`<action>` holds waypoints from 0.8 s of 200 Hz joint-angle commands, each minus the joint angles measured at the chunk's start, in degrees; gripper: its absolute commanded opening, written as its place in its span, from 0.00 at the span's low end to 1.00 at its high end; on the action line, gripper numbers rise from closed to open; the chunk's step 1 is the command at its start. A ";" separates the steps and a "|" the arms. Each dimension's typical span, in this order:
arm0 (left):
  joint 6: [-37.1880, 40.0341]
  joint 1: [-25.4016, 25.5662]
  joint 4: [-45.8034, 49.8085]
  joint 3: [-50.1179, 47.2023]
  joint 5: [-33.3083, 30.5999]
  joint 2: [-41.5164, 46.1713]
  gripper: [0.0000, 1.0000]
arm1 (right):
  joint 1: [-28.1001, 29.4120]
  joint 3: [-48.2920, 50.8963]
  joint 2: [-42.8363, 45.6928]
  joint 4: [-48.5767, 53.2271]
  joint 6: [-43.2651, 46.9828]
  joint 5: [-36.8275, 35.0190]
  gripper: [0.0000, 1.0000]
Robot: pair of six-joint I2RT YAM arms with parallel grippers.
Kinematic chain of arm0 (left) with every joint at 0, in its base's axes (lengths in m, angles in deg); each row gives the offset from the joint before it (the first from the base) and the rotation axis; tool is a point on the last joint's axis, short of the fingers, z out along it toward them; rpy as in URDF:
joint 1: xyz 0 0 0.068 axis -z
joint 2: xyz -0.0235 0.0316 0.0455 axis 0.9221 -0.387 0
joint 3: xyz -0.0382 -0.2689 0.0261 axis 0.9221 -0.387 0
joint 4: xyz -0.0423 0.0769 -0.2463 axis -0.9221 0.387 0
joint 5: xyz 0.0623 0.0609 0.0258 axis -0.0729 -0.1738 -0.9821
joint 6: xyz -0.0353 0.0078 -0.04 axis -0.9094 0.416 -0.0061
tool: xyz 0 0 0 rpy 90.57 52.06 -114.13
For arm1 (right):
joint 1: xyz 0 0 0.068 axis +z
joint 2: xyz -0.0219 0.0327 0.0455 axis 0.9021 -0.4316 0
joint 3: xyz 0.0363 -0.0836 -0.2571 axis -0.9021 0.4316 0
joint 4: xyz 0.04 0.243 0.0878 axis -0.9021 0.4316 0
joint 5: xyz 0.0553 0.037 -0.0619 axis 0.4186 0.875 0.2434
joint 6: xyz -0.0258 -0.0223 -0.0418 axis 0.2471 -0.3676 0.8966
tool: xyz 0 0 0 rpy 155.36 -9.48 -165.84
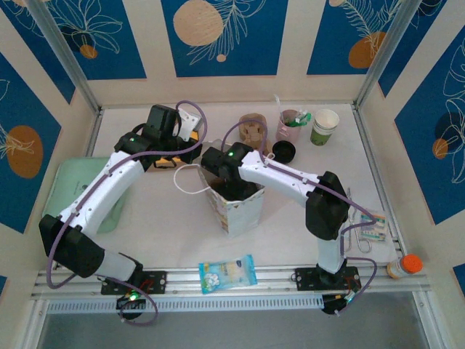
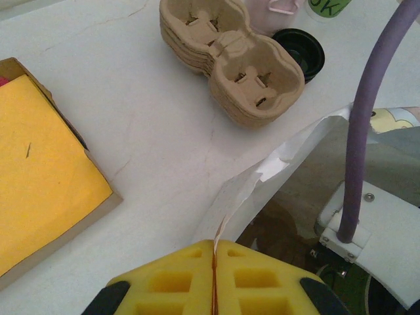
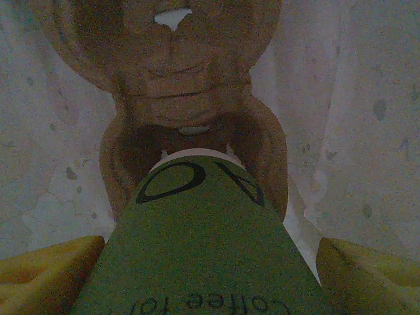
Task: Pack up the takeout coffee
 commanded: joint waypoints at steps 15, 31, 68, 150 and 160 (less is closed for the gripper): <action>1.01 0.55 2.41 0.98 -1.04 1.55 0.09 | -0.13 0.51 -0.70 1.12 -0.10 -0.84 0.37; 1.00 0.59 2.29 0.88 -0.98 1.64 0.09 | -0.15 0.54 -0.74 1.20 0.01 -0.97 0.37; 1.01 0.58 2.29 0.97 -0.96 1.73 0.09 | -0.06 0.14 -0.81 0.97 0.34 -0.90 0.37; 1.10 0.57 2.24 0.71 -0.87 1.64 0.09 | 0.30 -0.69 -1.71 -1.15 1.40 -0.25 0.37; 1.10 0.64 2.33 0.70 -0.87 1.73 0.09 | 0.24 -0.73 -1.80 -1.21 1.40 -0.24 0.37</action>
